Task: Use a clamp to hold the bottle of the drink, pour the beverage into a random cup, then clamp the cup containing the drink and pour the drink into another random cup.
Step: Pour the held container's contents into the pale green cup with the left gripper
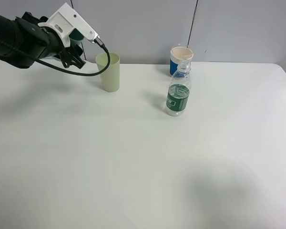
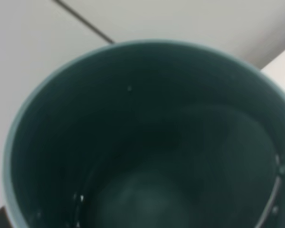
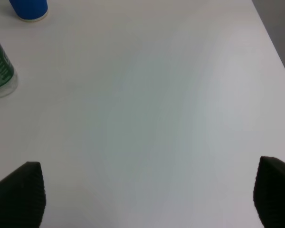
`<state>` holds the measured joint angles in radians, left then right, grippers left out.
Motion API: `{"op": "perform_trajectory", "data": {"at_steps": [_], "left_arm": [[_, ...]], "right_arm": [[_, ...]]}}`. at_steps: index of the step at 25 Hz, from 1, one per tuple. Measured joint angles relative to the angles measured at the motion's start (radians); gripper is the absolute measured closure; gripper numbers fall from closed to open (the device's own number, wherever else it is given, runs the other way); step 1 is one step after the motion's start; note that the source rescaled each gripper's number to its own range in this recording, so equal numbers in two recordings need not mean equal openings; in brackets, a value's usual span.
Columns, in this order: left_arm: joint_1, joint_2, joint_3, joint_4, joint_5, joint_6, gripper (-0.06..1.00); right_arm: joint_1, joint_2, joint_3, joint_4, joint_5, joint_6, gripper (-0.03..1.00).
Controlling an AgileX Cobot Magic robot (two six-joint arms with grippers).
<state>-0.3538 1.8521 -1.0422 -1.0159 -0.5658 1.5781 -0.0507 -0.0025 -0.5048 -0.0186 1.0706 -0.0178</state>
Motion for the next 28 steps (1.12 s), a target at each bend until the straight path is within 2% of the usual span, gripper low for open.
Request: {"op": "perform_trajectory", "data": {"at_steps": [7, 18, 28], "left_arm": [[-0.023, 0.063, -0.070, -0.042, 0.006, 0.067, 0.93], [-0.026, 0.127, -0.135, -0.046, 0.006, 0.133, 0.93], [-0.026, 0.130, -0.134, -0.025, 0.000, 0.159, 0.93]], "right_arm": [[0.000, 0.000, 0.000, 0.000, 0.000, 0.000, 0.27], [0.000, 0.000, 0.000, 0.000, 0.000, 0.000, 0.27], [0.000, 0.000, 0.000, 0.000, 0.000, 0.000, 0.27]]}}
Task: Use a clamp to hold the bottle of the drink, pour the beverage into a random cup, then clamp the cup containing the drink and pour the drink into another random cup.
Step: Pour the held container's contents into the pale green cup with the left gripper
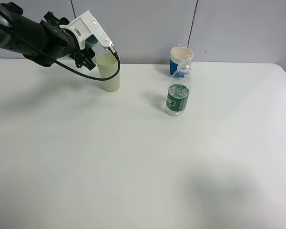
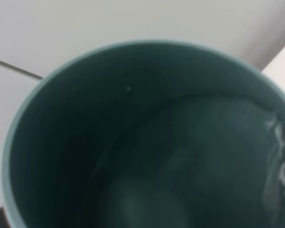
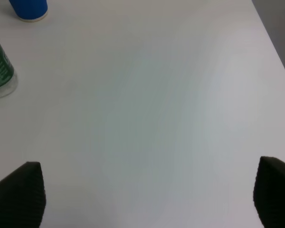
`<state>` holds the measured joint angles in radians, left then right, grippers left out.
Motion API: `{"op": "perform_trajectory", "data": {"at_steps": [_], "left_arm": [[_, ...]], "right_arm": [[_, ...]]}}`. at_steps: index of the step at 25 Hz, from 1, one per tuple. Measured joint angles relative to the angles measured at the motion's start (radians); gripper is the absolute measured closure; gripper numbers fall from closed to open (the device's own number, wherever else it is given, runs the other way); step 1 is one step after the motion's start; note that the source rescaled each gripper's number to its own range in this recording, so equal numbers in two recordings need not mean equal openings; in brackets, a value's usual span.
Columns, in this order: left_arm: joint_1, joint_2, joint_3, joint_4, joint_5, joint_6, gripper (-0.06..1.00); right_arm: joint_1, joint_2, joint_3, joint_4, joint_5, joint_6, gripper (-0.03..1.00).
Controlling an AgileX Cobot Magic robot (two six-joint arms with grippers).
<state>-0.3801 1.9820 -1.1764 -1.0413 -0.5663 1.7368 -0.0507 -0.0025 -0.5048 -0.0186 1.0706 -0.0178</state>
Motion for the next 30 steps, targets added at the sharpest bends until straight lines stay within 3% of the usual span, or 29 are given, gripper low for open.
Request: {"op": "perform_trajectory", "data": {"at_steps": [30], "left_arm": [[0.000, 0.007, 0.000, 0.096, -0.073, 0.127, 0.93]], "right_arm": [[0.000, 0.000, 0.000, 0.000, 0.000, 0.000, 0.27]]}}
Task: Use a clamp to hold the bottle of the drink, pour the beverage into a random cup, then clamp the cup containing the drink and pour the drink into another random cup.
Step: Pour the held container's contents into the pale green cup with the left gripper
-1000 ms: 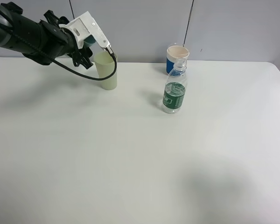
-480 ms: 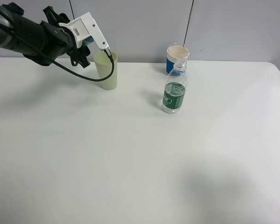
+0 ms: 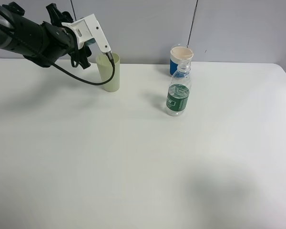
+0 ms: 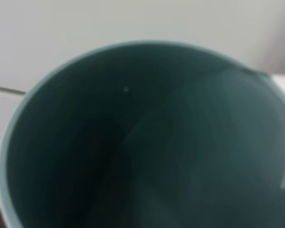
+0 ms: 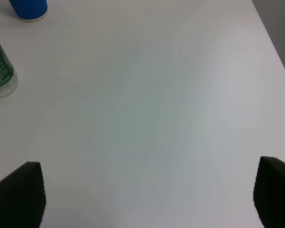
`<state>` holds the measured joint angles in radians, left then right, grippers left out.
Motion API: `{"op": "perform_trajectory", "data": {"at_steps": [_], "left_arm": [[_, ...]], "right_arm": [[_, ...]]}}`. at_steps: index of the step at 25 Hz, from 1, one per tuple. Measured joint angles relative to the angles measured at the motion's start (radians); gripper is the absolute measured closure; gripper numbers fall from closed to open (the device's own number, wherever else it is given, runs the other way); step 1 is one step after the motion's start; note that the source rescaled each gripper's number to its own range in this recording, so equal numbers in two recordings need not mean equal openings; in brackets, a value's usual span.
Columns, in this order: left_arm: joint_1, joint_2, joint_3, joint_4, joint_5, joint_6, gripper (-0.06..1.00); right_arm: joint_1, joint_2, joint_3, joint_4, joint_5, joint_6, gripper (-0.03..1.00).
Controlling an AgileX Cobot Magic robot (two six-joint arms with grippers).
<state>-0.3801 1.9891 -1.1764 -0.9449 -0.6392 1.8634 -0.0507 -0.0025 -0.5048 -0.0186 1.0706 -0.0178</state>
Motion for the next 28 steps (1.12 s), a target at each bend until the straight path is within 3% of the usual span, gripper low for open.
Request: {"op": "perform_trajectory", "data": {"at_steps": [28], "left_arm": [[0.000, 0.000, -0.001, 0.066, -0.009, 0.052, 0.93]], "right_arm": [[0.000, 0.000, 0.000, 0.000, 0.000, 0.000, 0.27]]}}
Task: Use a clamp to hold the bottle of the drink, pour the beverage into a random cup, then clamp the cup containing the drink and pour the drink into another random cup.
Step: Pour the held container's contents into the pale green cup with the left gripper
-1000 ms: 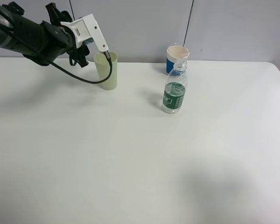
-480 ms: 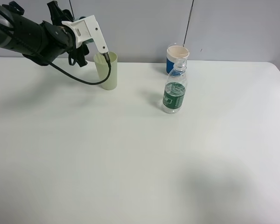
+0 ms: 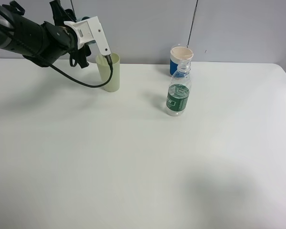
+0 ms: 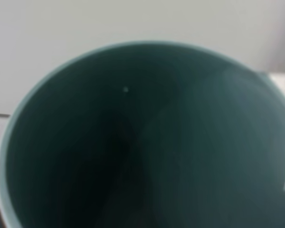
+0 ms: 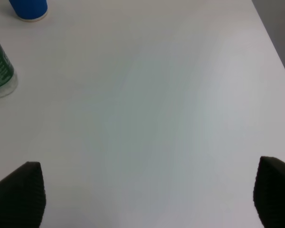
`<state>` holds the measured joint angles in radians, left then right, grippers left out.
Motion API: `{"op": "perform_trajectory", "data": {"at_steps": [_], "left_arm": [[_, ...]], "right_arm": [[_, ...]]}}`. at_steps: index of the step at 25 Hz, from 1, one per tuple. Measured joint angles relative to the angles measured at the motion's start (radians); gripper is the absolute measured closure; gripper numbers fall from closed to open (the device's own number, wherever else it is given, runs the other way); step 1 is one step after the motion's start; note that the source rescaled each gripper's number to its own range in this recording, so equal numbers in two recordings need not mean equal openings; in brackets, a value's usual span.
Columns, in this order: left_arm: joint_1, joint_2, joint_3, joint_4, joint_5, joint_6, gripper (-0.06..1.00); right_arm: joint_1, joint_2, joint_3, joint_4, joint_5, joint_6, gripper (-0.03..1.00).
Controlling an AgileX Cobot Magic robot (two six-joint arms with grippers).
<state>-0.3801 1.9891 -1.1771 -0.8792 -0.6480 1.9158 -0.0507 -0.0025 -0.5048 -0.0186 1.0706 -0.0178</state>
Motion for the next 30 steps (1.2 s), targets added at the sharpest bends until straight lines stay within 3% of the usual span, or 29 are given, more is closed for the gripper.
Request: {"op": "perform_trajectory", "data": {"at_steps": [13, 30], "left_arm": [[0.000, 0.000, 0.000, 0.006, -0.003, 0.056, 0.93], [0.000, 0.000, 0.000, 0.074, -0.011, 0.088, 0.93]], "right_arm": [[0.000, 0.000, 0.000, 0.000, 0.000, 0.000, 0.27], [0.000, 0.000, 0.000, 0.000, 0.000, 0.000, 0.27]]}}
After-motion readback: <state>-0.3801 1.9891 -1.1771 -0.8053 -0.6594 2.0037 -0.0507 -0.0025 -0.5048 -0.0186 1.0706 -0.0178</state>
